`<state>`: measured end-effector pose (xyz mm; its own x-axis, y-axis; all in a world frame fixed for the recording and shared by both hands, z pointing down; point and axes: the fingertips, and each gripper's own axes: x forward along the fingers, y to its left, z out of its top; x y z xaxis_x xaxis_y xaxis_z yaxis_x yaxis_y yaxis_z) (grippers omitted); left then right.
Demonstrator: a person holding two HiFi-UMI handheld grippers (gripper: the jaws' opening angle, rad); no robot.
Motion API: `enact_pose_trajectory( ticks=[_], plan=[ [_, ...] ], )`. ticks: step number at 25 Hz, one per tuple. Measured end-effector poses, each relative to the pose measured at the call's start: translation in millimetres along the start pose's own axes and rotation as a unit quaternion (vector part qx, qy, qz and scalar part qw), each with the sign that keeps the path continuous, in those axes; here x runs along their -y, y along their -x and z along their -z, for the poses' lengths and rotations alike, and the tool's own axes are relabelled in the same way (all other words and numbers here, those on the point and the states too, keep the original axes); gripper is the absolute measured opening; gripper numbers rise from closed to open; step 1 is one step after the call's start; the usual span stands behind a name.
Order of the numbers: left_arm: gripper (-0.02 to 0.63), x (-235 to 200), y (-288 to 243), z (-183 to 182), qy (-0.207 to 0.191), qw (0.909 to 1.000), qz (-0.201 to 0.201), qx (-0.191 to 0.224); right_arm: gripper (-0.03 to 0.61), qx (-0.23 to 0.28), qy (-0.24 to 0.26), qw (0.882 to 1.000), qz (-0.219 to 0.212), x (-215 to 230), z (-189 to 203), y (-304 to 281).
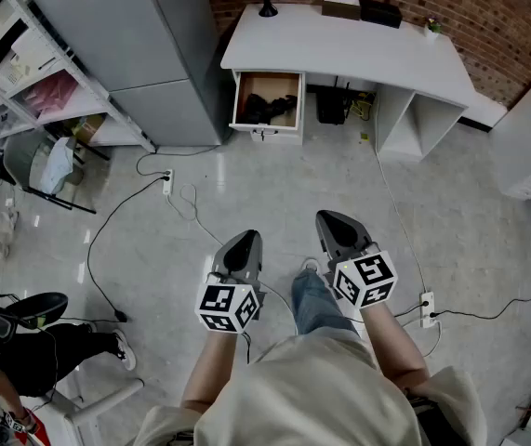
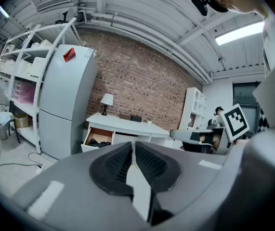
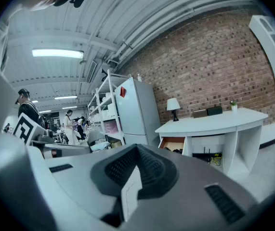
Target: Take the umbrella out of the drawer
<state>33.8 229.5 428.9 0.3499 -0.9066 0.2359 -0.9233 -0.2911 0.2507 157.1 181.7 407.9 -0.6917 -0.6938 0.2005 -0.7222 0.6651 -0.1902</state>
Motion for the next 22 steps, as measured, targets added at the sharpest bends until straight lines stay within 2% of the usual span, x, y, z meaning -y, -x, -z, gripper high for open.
enact_pose_trajectory(
  ticks=[5,8,10,16,22],
  plan=[
    [0.015,18,125,56,0.023,0.9996,-0.004,-0.015,0.002,0.008,0.009,1.000,0.020,-92,29,81],
    [0.086,38,181,75,0.031,0.9991,0.003,-0.027,0.002,0.003,0.010,1.000,0.019,-138,44,126],
    [0.099,49,209,80,0.037,0.9990,0.001,-0.024,0.002,0.000,0.012,1.000,0.017,-159,48,151],
    [0.112,77,250,82,0.037,0.9993,0.002,-0.005,0.002,0.000,0.039,0.999,0.008,-195,50,201],
    [0.112,93,266,79,0.022,0.9996,0.016,0.005,0.002,0.007,0.047,0.999,0.009,-211,54,220]
  ],
)
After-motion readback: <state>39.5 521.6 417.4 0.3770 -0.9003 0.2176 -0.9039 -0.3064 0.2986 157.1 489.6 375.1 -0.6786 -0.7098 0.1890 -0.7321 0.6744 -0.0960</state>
